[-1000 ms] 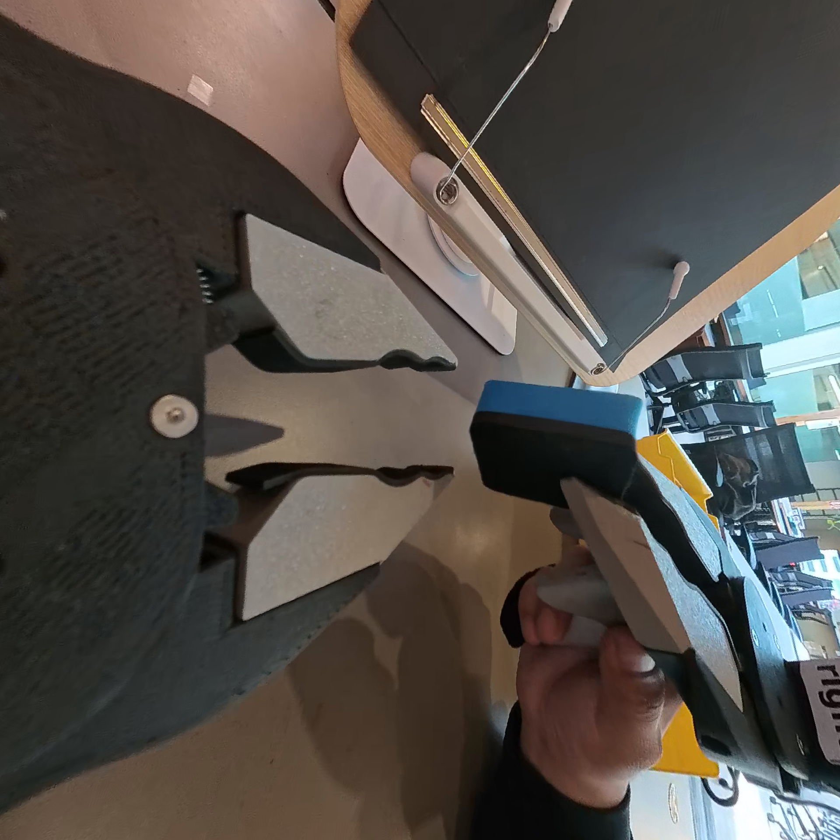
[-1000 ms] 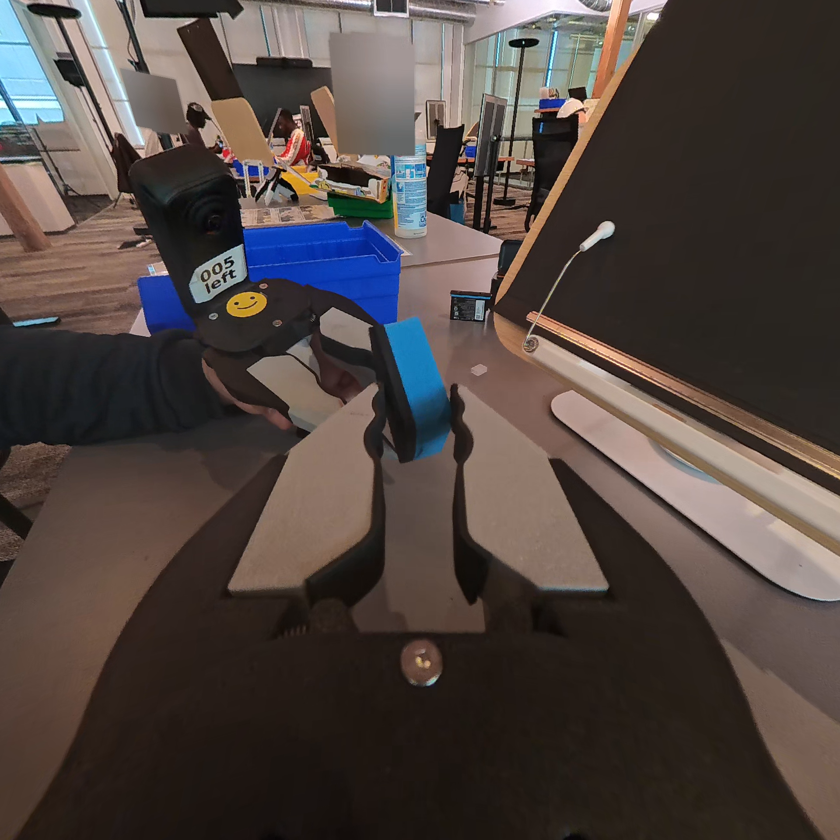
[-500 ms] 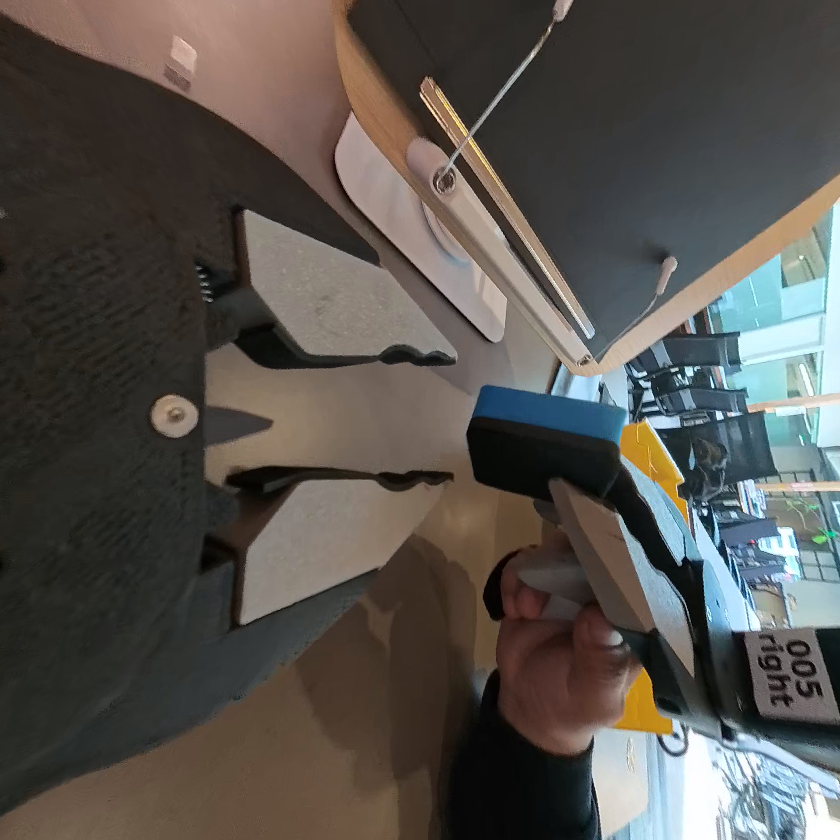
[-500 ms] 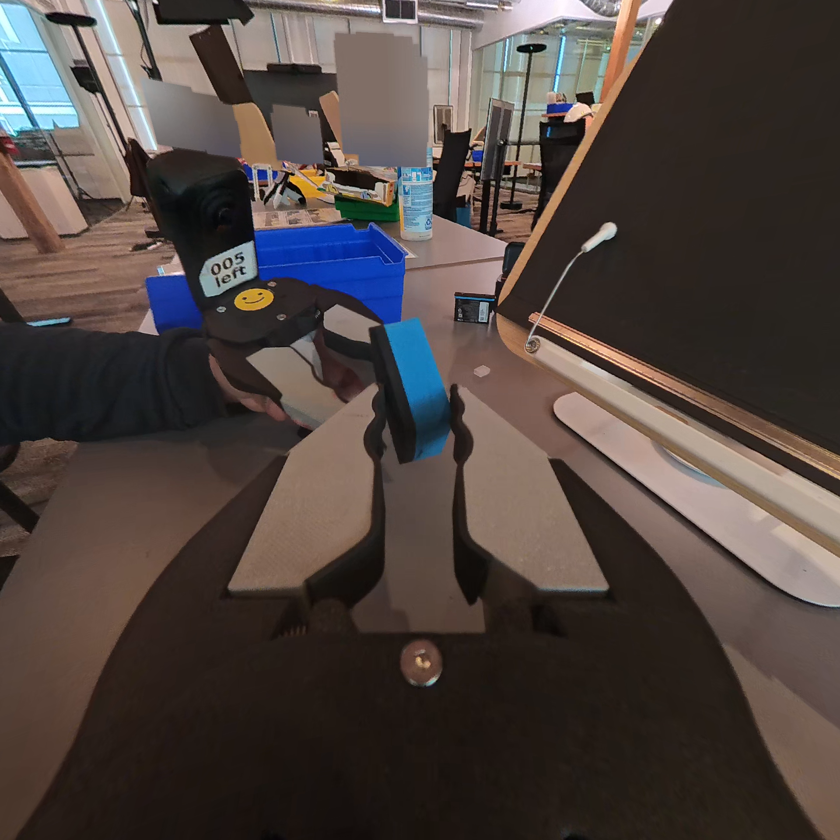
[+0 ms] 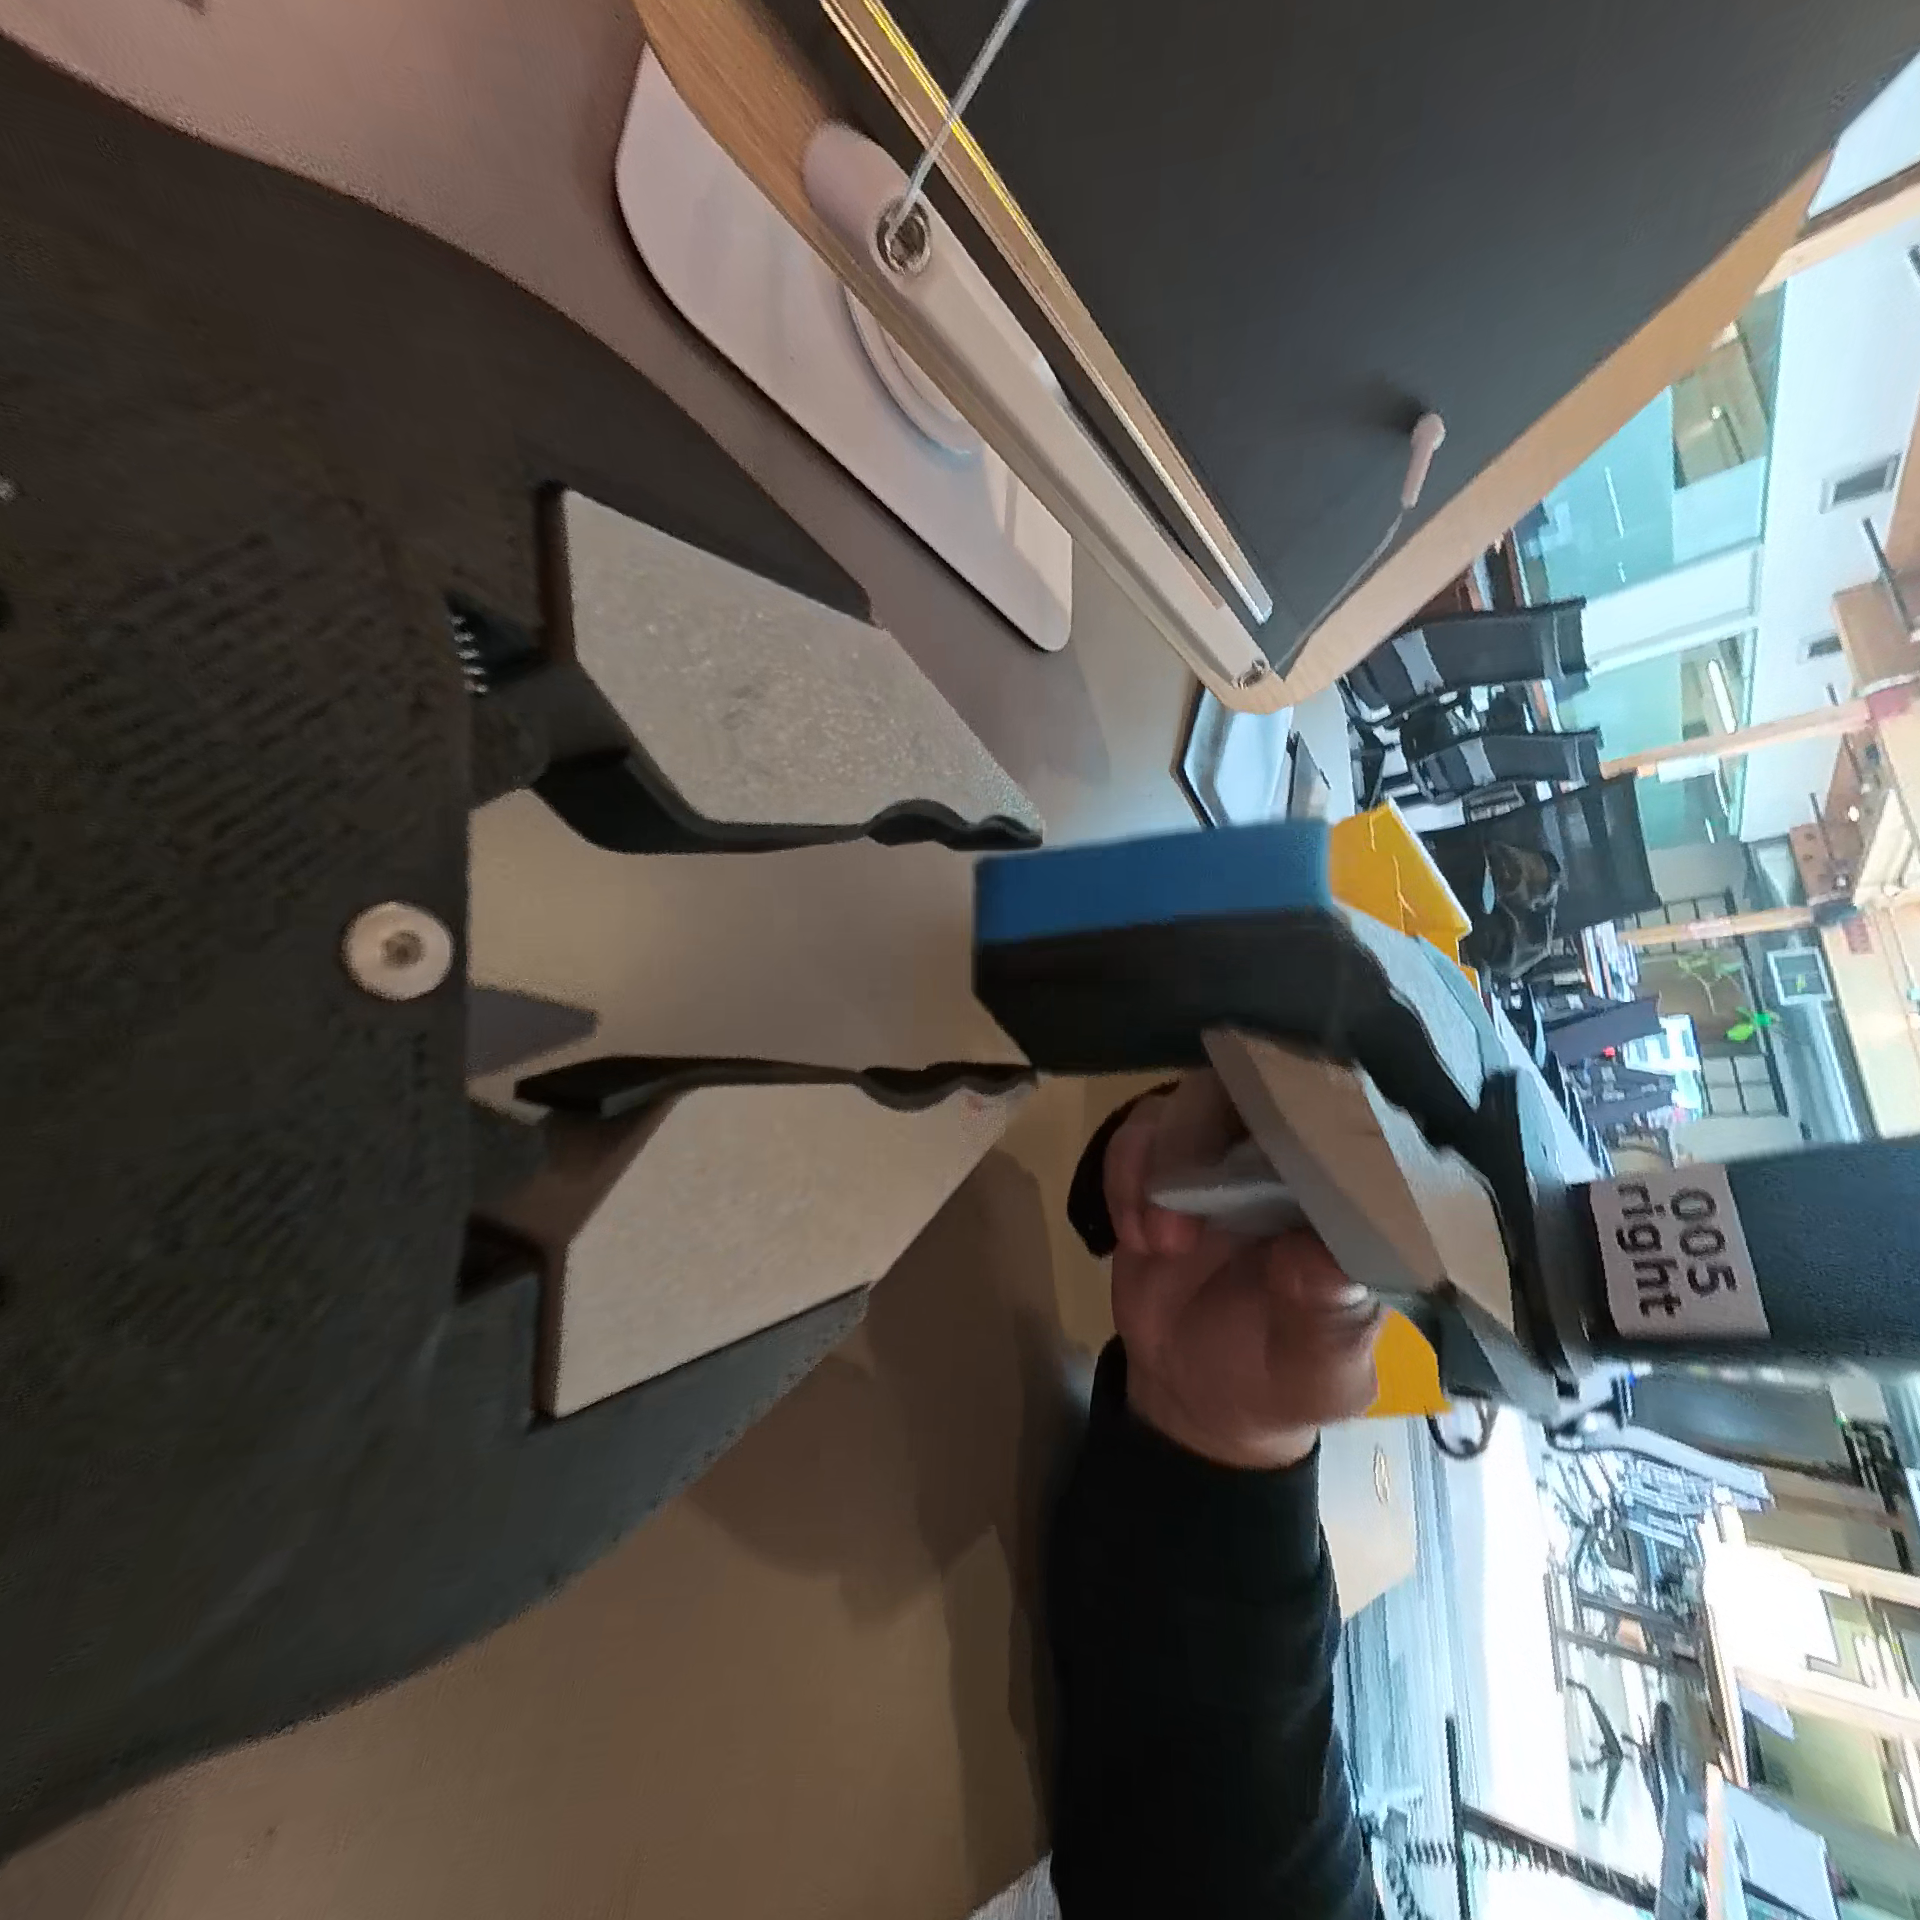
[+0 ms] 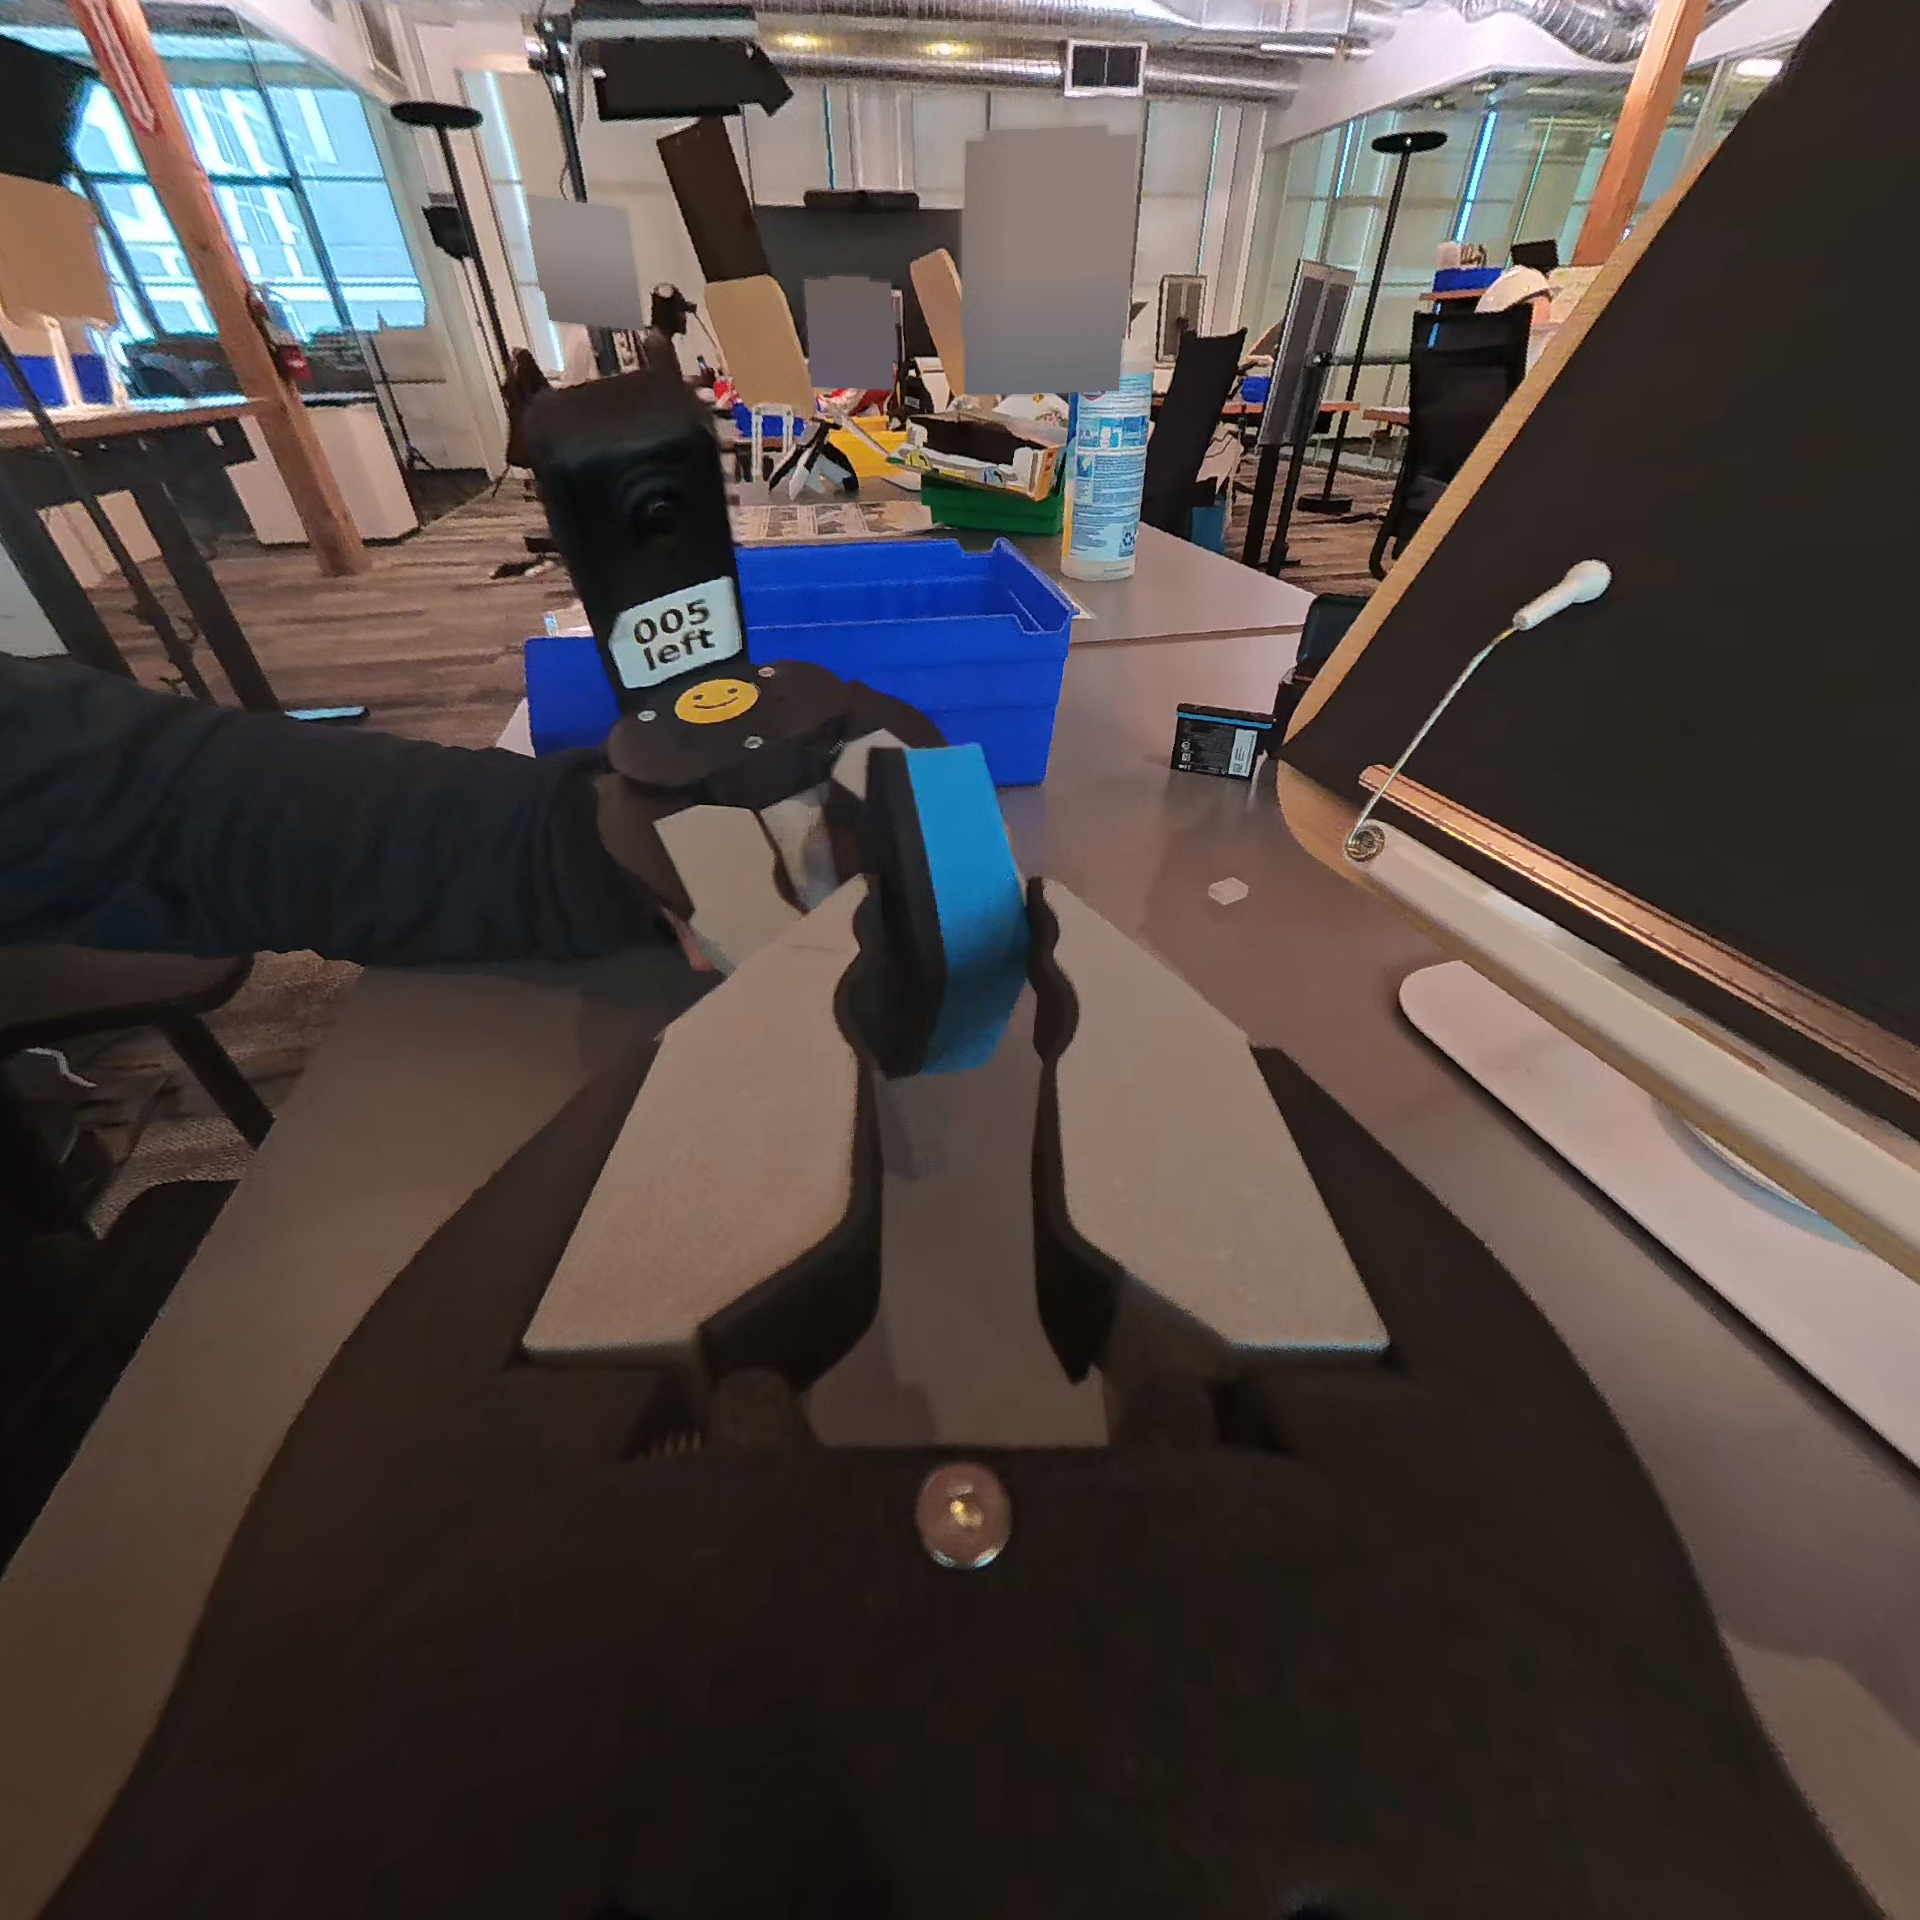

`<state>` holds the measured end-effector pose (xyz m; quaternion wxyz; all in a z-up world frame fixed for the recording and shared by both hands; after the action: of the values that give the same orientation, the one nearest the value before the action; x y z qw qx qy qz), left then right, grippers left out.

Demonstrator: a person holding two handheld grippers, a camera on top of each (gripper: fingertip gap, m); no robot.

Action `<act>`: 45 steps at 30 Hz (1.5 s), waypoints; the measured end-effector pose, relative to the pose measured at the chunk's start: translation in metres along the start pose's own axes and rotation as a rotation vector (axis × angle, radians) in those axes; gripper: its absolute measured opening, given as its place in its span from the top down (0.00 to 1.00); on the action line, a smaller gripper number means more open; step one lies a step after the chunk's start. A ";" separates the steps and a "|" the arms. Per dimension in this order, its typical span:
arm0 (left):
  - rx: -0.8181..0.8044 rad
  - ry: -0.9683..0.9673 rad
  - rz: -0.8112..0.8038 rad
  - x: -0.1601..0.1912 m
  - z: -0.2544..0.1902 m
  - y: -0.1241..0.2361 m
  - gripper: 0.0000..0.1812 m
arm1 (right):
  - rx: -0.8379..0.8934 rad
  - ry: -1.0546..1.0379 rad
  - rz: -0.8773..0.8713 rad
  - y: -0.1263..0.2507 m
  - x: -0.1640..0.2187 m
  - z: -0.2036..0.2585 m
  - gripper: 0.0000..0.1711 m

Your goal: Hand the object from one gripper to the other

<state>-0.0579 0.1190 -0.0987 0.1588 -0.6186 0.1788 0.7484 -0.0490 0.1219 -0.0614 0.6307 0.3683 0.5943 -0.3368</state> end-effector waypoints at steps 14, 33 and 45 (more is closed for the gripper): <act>-0.384 -0.639 0.234 0.025 0.050 0.002 0.87 | 0.085 0.008 0.098 0.000 0.015 -0.013 0.73; -0.282 -0.777 0.326 0.047 0.024 -0.005 0.87 | 0.255 0.490 0.593 -0.018 0.063 -0.011 0.86; -0.454 -0.560 0.189 0.022 0.052 0.000 0.72 | 0.180 -0.138 -0.035 0.026 -0.010 -0.034 0.89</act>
<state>-0.1074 0.1437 -0.1116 -0.0096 -0.3900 0.0142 0.9207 -0.0444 0.1638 -0.0508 0.6284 0.3892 0.5231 -0.4243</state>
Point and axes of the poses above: each gripper's, where its closed fingertips meet, y back along the fingers, x out of its underside, z = x × y across the jaws, the point moved 1 cm from there along y, back along the fingers, and after that the axes turned 11 degrees about -x, right-handed, at the moved point
